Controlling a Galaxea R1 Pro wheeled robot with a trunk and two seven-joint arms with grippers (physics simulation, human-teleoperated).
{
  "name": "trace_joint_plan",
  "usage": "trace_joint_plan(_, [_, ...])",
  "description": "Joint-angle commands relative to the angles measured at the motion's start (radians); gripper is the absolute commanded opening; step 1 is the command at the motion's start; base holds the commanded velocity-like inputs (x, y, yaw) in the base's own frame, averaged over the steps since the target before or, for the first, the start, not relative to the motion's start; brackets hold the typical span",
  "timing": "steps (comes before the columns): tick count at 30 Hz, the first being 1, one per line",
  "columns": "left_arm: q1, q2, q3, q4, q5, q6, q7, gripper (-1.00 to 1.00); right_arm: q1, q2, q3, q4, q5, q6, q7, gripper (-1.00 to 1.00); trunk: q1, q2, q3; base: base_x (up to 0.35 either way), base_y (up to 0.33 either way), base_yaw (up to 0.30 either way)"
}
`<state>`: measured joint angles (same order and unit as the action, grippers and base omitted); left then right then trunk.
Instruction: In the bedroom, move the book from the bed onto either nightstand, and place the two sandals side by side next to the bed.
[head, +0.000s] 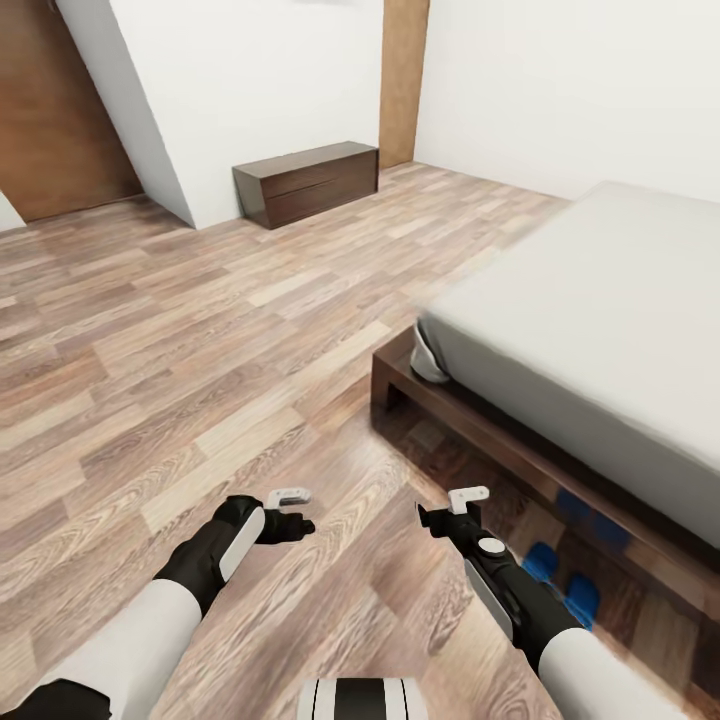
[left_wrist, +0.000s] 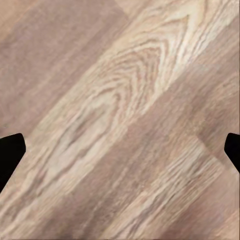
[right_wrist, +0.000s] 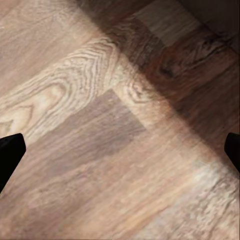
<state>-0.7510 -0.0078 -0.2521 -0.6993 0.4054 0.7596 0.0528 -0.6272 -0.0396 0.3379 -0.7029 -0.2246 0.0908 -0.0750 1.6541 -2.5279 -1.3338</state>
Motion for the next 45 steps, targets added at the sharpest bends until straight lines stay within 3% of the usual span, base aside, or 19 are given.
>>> trace_joint_plan(1, [-0.001, 0.0, -0.002, 0.0, 0.007, 0.003, 0.006, 1.0, 0.0, -0.002, 0.007, -0.003, -0.009, 0.005, -0.008, 1.0, 0.0, 0.0, -0.001, 0.28, 0.132, 0.282])
trace_joint_plan(12, [0.0, -0.001, -0.003, 0.001, 0.004, 0.003, 0.006, 1.0, 0.0, -0.002, 0.007, -0.003, -0.009, 0.004, -0.008, 1.0, 0.0, 0.0, -0.001, 0.262, 0.171, 0.282])
trace_joint_plan(37, [0.0, -0.005, -0.007, 0.001, 0.002, 0.001, 0.006, 1.0, 0.0, -0.002, 0.004, -0.003, -0.009, 0.003, -0.009, 1.0, 0.0, 0.0, -0.001, 0.328, -0.004, 0.282])
trace_joint_plan(40, [0.008, -0.006, -0.007, 0.003, 0.003, -0.051, 0.006, 1.0, 0.0, -0.002, 0.004, 0.0, -0.01, 0.0, -0.009, 1.0, 0.0, 0.0, -0.001, 0.331, 0.05, 0.282])
trace_joint_plan(44, [0.032, -0.008, -0.008, 0.036, 0.003, -0.179, 0.004, 1.0, 0.0, -0.002, 0.004, 0.022, -0.015, -0.004, -0.011, 1.0, 0.0, 0.0, -0.001, 0.331, 0.058, 0.282])
trace_joint_plan(45, [0.041, -0.01, -0.008, 0.077, 0.001, -0.238, 0.004, 1.0, 0.0, -0.002, 0.004, 0.054, -0.015, -0.007, -0.01, 1.0, 0.0, 0.0, -0.001, 0.331, 0.023, 0.282])
